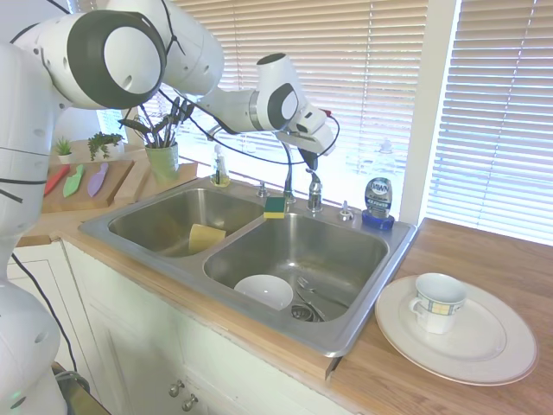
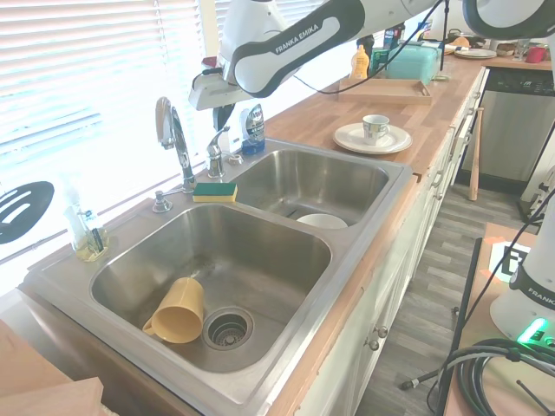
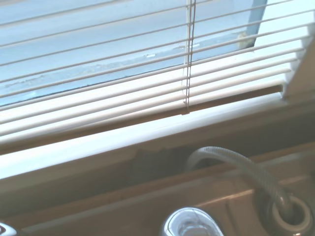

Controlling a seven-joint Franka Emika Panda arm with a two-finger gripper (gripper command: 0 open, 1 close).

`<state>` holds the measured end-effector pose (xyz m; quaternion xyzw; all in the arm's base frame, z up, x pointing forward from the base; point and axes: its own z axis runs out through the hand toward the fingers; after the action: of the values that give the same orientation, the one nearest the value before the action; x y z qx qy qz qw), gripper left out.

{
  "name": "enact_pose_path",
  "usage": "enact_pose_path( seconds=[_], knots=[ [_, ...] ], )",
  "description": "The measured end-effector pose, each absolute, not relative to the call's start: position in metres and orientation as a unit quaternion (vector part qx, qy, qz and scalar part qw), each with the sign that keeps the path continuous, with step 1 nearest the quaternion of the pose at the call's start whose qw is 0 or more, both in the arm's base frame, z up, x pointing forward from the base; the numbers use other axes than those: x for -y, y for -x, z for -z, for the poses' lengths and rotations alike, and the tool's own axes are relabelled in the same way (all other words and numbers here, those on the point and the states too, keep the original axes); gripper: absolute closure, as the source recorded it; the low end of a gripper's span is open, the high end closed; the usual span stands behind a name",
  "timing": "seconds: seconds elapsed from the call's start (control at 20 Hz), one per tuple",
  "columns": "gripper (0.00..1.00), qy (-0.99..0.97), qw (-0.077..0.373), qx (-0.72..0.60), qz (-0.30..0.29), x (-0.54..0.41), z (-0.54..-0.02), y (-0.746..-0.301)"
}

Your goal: Turn off the faucet

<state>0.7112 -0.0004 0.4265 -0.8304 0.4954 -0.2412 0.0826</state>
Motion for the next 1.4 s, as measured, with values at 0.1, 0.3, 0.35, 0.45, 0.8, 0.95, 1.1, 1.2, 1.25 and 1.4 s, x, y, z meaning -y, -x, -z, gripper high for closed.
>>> enact_pose_path(
  seconds=[0.1, 0.3, 0.35, 0.45, 0.8, 0.95, 1.1, 1.2, 1.25, 1.4],
  knots=[
    [1.0, 0.831, 0.082, -0.497, 0.234, 0.001, -0.421, -0.706],
    [1.0, 0.831, 0.09, -0.496, 0.237, 0.004, -0.412, -0.695],
    [1.0, 0.831, 0.091, -0.495, 0.238, 0.005, -0.411, -0.692],
    [1.0, 0.831, 0.09, -0.495, 0.237, 0.01, -0.41, -0.687],
    [1.0, 0.838, 0.075, -0.503, 0.198, 0.014, -0.373, -0.668],
    [1.0, 0.854, 0.064, -0.5, 0.127, 0.009, -0.347, -0.653],
    [1.0, 0.871, 0.049, -0.486, 0.045, 0.004, -0.327, -0.631],
    [1.0, 0.876, 0.035, -0.482, 0.014, 0.005, -0.324, -0.617],
    [1.0, 0.877, 0.031, -0.48, 0.005, 0.005, -0.325, -0.609],
    [1.0, 0.88, 0.018, -0.474, -0.012, 0.003, -0.332, -0.581]
  ],
)
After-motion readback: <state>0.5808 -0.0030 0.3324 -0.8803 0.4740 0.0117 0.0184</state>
